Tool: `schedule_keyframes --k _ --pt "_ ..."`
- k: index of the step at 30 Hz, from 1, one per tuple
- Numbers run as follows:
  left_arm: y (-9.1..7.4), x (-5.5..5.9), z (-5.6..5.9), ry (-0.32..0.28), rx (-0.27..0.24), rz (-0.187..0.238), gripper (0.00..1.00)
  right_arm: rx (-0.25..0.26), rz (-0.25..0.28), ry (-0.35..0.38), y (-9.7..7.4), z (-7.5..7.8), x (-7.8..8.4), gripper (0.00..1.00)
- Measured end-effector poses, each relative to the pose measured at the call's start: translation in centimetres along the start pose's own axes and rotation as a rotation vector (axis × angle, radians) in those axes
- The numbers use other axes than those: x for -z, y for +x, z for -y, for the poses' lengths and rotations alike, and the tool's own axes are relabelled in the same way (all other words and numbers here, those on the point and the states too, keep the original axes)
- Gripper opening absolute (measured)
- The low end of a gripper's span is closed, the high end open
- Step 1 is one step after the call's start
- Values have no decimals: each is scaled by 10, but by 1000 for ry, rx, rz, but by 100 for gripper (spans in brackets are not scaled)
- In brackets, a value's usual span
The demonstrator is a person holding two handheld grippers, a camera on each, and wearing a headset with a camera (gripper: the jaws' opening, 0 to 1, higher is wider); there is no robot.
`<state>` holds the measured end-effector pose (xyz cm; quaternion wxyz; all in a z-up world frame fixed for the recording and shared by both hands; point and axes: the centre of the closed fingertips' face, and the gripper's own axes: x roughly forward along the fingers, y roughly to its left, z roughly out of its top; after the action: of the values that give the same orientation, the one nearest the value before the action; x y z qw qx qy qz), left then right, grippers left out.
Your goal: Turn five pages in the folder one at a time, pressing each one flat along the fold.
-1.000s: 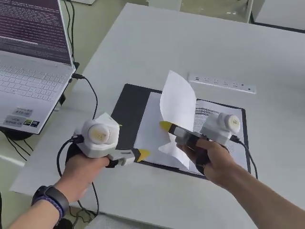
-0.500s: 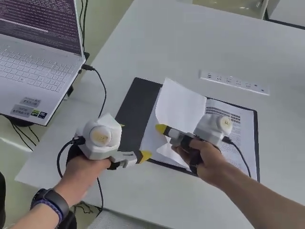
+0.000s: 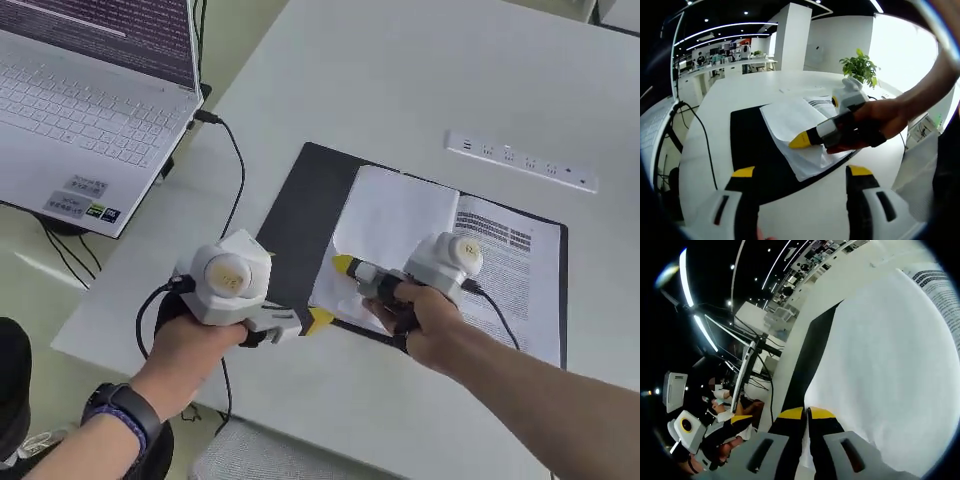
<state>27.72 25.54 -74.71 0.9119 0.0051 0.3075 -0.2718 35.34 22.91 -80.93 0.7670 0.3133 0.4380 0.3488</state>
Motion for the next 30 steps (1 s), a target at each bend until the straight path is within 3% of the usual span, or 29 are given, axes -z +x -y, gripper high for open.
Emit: schedule_keyframes --k 5,22,26,30 --pt "-2 2 -3 -2 -7 -2 71 5 -27 -35 5 -1 13 11" --pt "2 0 1 31 15 -21 71 -76 -7 -12 3 -22 11 29" --pt "10 -7 3 24 28 -7 67 -105 3 -23 -6 -29 6 31" --pt "20 -12 5 35 38 -5 62 -119 48 -28 -18 -29 -9 31"
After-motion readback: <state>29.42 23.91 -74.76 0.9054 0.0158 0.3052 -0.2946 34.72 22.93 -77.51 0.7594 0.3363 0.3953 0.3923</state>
